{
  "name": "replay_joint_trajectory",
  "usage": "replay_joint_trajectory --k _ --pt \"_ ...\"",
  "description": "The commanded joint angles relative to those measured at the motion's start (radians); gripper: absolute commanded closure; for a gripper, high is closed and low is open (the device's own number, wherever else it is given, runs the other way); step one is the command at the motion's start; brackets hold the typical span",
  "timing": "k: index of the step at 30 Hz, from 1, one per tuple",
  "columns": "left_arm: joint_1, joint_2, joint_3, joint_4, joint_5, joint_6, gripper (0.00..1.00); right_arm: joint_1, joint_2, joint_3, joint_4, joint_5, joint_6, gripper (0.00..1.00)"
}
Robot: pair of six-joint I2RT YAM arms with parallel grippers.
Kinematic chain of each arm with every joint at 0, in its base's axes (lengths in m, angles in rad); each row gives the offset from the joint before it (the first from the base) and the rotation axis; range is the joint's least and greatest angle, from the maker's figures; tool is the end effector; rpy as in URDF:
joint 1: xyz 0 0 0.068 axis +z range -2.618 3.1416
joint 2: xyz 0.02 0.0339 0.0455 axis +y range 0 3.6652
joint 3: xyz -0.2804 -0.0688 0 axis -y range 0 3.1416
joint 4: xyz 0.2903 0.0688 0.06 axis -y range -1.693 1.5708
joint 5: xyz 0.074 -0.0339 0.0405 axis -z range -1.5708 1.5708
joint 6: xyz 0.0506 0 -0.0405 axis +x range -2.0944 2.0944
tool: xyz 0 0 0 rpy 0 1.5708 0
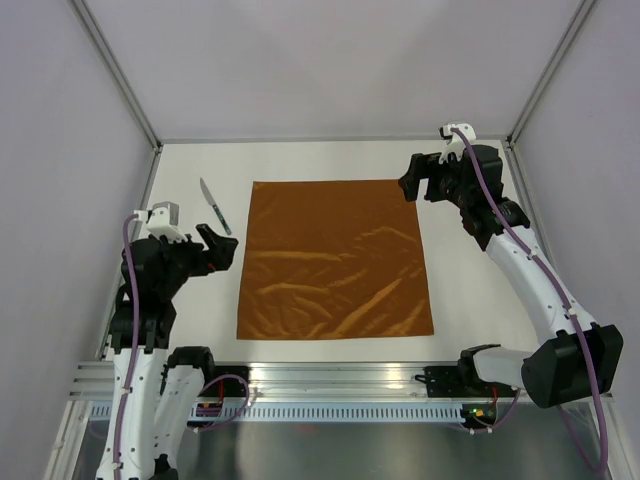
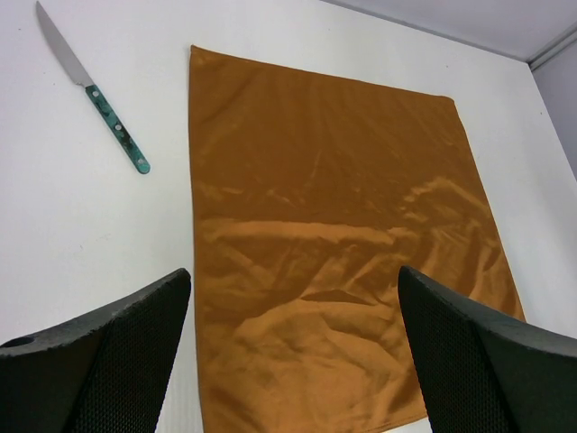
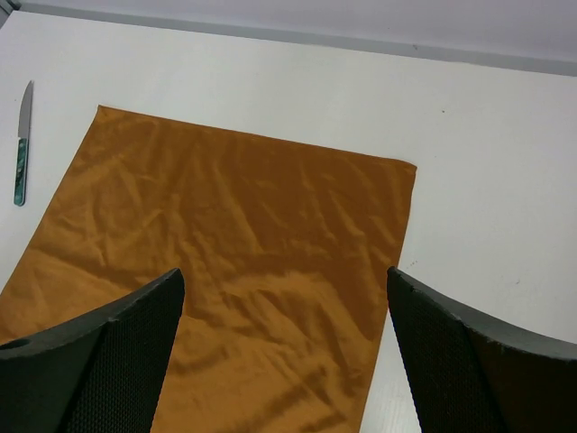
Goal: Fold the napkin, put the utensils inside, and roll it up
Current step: Fold the napkin at the center of the board.
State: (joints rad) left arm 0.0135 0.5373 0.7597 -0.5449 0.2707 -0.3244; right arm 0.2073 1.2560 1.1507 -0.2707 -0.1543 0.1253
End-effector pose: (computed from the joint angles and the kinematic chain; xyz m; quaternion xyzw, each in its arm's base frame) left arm 0.1656 -0.0113 0.3407 -0.0575 0.8059 -0.1978 0.5551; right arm 0.3346 0.0783 0.3637 -0.0771 0.8219 0.1557 0.5425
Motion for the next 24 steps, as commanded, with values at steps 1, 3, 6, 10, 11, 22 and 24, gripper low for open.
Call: replay_joint_trajectory --k 1,3,6,10,11,22,24 --pt "-0.001 0.041 0.026 -0.001 0.038 -0.016 0.00 0.000 -0.024 0.015 -0.038 0.044 0.008 0.02" --pt "-0.003 0.071 0.039 0.008 0.059 -0.033 0.00 0.000 -0.017 0.032 -0.059 0.039 0.008 0.02" --pt "-0.052 0.128 0.078 0.029 0.087 -0.091 0.00 0.000 -0.007 0.052 -0.084 0.027 0.000 0.02" --pt "-0.278 0.185 0.101 0.112 -0.069 -0.169 0.02 -0.002 0.016 0.079 -0.110 0.068 -0.010 0.02" --pt "-0.426 0.232 0.108 0.129 -0.174 -0.177 0.03 -0.005 0.028 0.095 -0.120 0.097 -0.018 0.02" --pt "-1.158 0.956 0.414 0.356 -0.631 -0.056 0.13 -0.195 0.111 0.198 -0.231 0.009 -0.023 0.02" --pt "-1.231 1.095 0.485 0.391 -0.651 -0.024 0.16 -0.256 0.125 0.210 -0.249 -0.026 -0.015 0.02"
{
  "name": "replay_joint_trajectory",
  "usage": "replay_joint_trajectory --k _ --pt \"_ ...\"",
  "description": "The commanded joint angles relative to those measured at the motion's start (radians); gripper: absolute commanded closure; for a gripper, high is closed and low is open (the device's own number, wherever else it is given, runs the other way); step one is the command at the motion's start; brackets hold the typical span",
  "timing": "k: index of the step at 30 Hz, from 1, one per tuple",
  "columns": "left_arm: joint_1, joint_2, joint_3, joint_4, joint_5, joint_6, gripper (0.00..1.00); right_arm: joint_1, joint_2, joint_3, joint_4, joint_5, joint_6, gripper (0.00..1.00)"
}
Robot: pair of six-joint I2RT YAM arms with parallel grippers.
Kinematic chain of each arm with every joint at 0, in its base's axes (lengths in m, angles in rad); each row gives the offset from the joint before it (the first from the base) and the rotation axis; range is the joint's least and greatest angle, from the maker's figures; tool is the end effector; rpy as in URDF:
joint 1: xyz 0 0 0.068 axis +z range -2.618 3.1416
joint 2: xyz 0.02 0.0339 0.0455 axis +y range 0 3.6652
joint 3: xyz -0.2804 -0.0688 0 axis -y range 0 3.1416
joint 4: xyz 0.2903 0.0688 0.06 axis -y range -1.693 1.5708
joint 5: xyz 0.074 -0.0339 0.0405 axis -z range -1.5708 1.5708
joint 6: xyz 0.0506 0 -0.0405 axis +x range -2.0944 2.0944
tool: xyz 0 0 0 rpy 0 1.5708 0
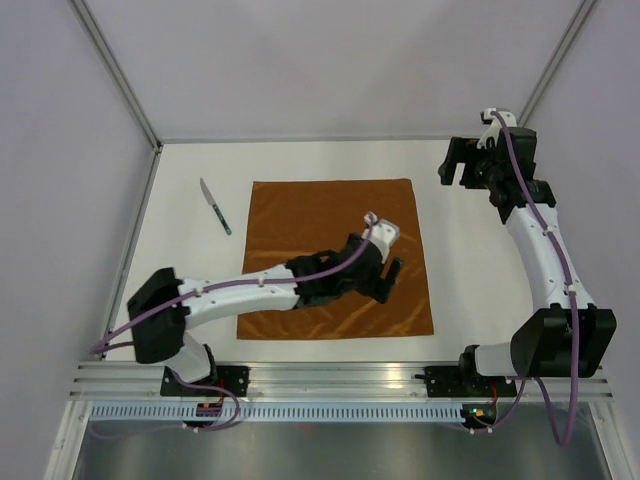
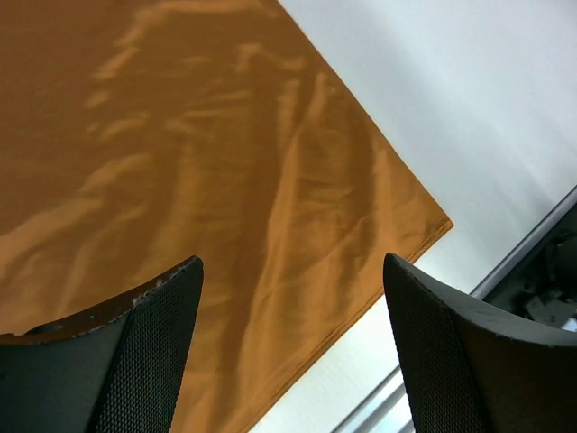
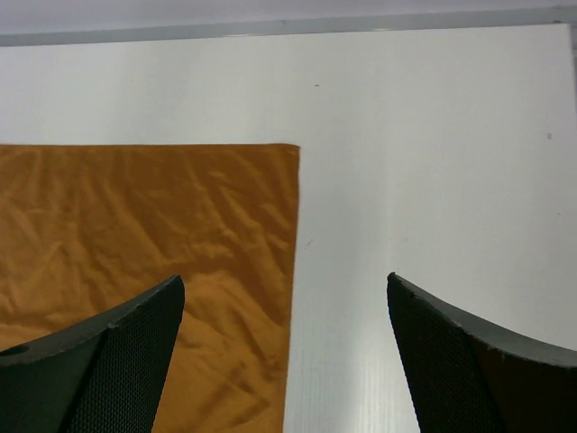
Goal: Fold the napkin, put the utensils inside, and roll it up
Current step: Fold the napkin at the center of the board.
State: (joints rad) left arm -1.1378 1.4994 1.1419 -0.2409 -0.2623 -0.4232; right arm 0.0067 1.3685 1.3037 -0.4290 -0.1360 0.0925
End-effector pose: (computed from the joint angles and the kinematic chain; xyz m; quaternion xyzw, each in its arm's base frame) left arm 0.1774 -0.3525 0.2786 0.2493 0.8425 -0.2438 0.4105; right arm 0.3665 0.0093 0.3704 0.0019 0.8572 0.0836 0.5081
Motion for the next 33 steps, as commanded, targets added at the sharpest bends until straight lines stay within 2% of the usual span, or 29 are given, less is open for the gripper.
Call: replay_joint_trajectory --k 1,5,9,14,19,33 --pt "-0.124 0.171 0.123 0.101 -0.136 0.105 0.16 -0.074 0.014 0.063 -0.097 -0.080 0.029 0.02" --pt "-0.194 0.343 0.209 0.167 -0.130 0.146 0.19 -0.145 0.007 0.052 -0.086 -0.116 0.041 0.03" --pt "-0.247 0.462 0.292 0.221 -0.107 0.164 0.21 -0.154 0.001 0.029 -0.074 -0.111 0.041 0.03" --pt "-0.286 0.609 0.383 0.224 -0.104 0.156 0.29 -0.168 0.003 0.012 -0.068 -0.108 0.039 0.03" --pt "-0.287 0.673 0.417 0.229 -0.101 0.136 0.35 -0.171 -0.002 -0.001 -0.062 -0.111 0.035 0.04" --pt "-0.301 0.729 0.404 0.218 -0.103 0.103 0.40 -0.178 0.003 -0.014 -0.060 -0.117 0.029 0.05"
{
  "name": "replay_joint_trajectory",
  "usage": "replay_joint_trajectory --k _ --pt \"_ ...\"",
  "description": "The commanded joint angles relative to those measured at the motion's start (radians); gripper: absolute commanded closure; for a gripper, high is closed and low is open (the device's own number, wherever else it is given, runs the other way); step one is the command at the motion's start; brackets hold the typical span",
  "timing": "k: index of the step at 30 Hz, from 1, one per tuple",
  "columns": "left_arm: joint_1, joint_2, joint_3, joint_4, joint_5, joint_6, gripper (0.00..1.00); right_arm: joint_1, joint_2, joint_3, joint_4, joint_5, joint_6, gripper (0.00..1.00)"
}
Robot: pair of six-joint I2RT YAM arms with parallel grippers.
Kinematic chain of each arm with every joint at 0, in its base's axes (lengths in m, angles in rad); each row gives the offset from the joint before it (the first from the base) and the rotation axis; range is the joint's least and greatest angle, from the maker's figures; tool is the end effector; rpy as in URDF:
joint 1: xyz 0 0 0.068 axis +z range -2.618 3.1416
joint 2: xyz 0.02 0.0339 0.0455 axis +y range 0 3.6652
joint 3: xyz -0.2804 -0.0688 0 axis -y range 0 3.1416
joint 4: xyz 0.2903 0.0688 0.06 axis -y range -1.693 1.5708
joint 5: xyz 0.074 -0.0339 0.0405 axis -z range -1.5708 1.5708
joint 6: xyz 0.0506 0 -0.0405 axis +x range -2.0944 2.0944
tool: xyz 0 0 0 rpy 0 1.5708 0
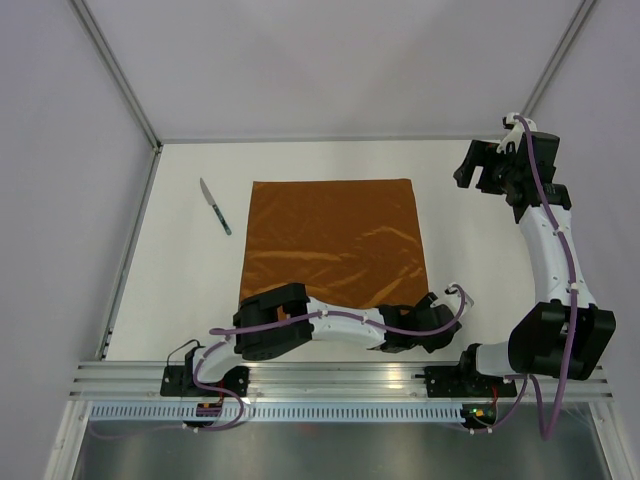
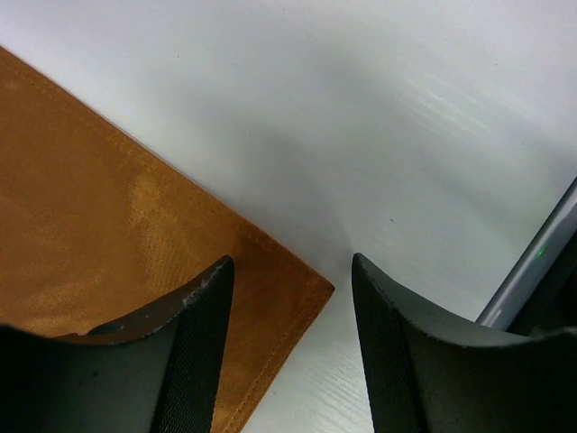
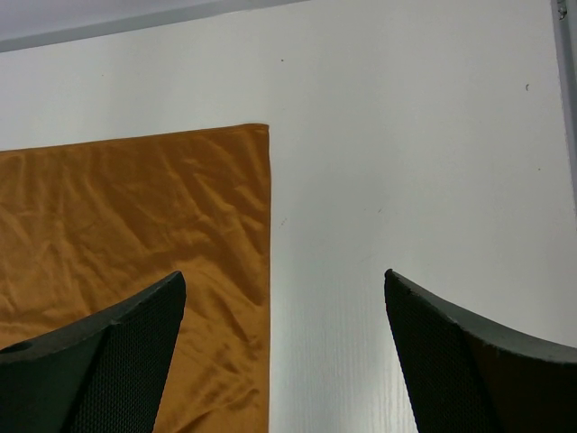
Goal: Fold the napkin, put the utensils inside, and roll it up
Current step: Fold the napkin at the center of the board.
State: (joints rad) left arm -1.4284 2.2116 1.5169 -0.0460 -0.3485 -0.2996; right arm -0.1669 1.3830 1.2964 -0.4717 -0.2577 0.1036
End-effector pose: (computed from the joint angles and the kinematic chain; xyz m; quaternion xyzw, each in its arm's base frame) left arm 0.0936 -0.5309 0.1165 0.4230 0.7989 -0.1990 0.3785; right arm 0.3634 -0.0481 0.3585 0.0552 0.8678 0.0971 0.4842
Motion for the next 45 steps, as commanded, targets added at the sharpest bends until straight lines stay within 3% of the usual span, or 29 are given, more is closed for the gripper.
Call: replay_joint_trajectory --k 1,17,20,29,35,45 --pt "-0.010 0.020 0.026 0.023 -0.017 -0.022 0.41 -0.006 -0.012 -0.006 -0.019 0.005 0.019 0.05" --pt "-0.006 -0.004 0.063 0.011 -0.076 0.017 0.82 -0.008 0.025 0.003 -0.030 -0.025 0.024 0.08" --pt "0.002 -0.024 0.062 0.012 -0.078 0.016 0.98 -0.008 0.025 0.003 -0.031 -0.029 0.022 0.08" --pt "0.083 -0.162 -0.012 0.041 0.028 -0.051 0.98 -0.008 0.025 0.003 -0.031 -0.034 0.016 0.09" --pt "0.236 -0.328 -0.147 0.113 0.164 -0.133 0.98 -0.008 0.022 0.001 -0.031 -0.044 0.015 0.09" --pt "0.557 -0.438 -0.283 0.072 0.290 -0.214 0.98 -0.008 0.024 0.000 -0.041 -0.071 0.005 0.09"
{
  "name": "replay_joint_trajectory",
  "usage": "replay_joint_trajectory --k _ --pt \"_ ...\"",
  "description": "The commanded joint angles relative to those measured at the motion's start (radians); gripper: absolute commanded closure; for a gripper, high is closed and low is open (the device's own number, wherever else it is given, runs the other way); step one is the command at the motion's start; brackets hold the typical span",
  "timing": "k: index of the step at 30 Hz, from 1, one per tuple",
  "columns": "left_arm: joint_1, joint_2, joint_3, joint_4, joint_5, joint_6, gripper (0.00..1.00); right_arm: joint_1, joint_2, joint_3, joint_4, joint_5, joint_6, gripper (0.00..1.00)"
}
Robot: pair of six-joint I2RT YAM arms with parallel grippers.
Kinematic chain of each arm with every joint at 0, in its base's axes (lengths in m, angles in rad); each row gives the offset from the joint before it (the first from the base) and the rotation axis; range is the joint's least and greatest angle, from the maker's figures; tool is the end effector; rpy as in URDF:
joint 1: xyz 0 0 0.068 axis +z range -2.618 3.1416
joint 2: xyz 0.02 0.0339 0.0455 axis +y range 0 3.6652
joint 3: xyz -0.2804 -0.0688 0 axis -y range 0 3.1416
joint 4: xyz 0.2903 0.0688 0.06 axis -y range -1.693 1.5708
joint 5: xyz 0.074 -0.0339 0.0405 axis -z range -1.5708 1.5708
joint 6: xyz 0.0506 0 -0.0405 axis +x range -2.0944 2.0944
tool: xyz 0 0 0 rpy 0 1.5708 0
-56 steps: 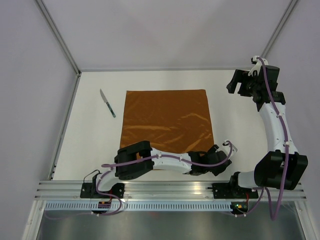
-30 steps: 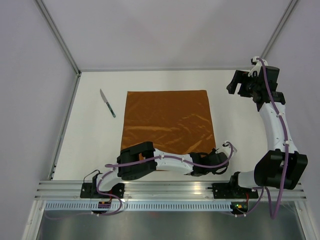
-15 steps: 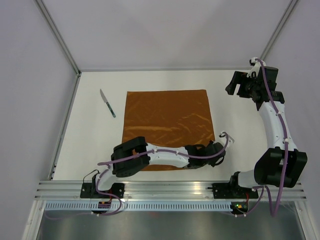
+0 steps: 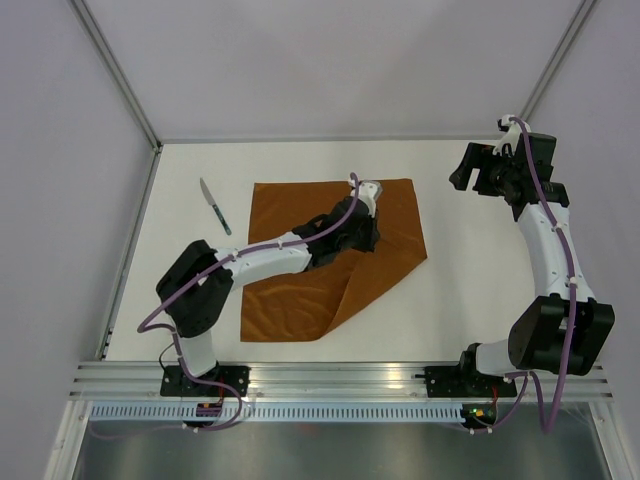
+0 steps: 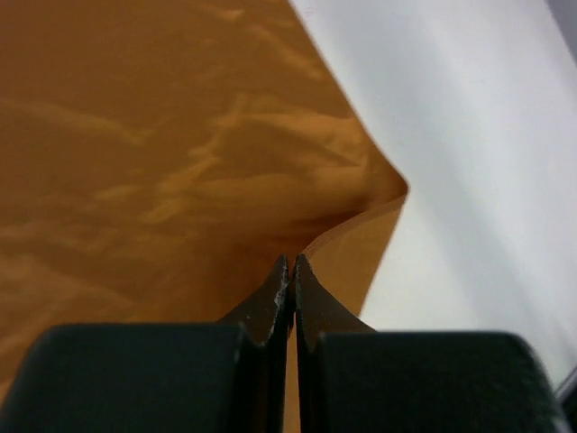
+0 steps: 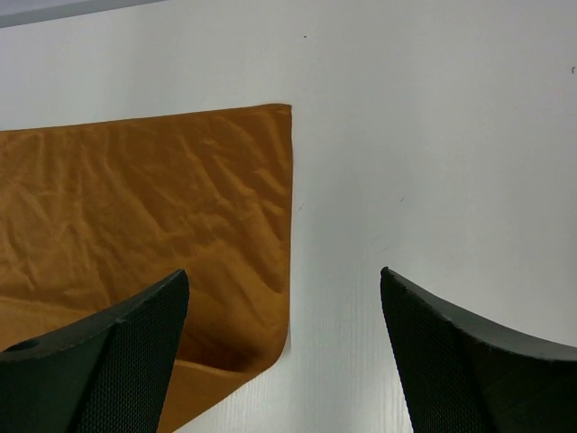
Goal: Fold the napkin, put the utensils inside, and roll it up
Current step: Fold the napkin at the center of the board.
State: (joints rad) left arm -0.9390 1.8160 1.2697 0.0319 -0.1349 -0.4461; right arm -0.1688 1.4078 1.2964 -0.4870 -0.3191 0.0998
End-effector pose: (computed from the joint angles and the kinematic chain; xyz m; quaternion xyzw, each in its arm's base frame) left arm 0.2862 -0.3796 0.2249 0.1773 0.8440 -0.2763 0.4242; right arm 0.3679 -0.0466 0.3488 0.0433 0.8750 0.1245 0.4659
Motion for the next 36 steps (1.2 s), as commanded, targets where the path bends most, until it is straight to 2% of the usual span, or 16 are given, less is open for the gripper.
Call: replay_joint_trajectory --k 1,8,17,26,36 --pt "0.090 -0.046 -0.042 -0.009 0.084 -0.071 0.98 -0.006 -0.001 0.000 -0.027 -0.012 0.008 0.09" --pt "0.293 -0.047 -0.059 -0.059 0.130 -0.078 0.98 -0.008 0.003 -0.006 -0.028 -0.028 0.001 0.09" --pt "0.474 -0.001 -0.007 -0.099 0.231 -0.071 0.98 -0.006 0.033 -0.002 -0.035 -0.048 -0.002 0.09" --pt "0.611 0.062 0.071 -0.135 0.291 -0.069 0.98 -0.006 0.062 0.006 -0.045 -0.063 -0.011 0.09" --pt "0.700 0.147 0.160 -0.158 0.310 -0.059 0.98 -0.006 0.076 0.003 -0.051 -0.075 -0.009 0.10"
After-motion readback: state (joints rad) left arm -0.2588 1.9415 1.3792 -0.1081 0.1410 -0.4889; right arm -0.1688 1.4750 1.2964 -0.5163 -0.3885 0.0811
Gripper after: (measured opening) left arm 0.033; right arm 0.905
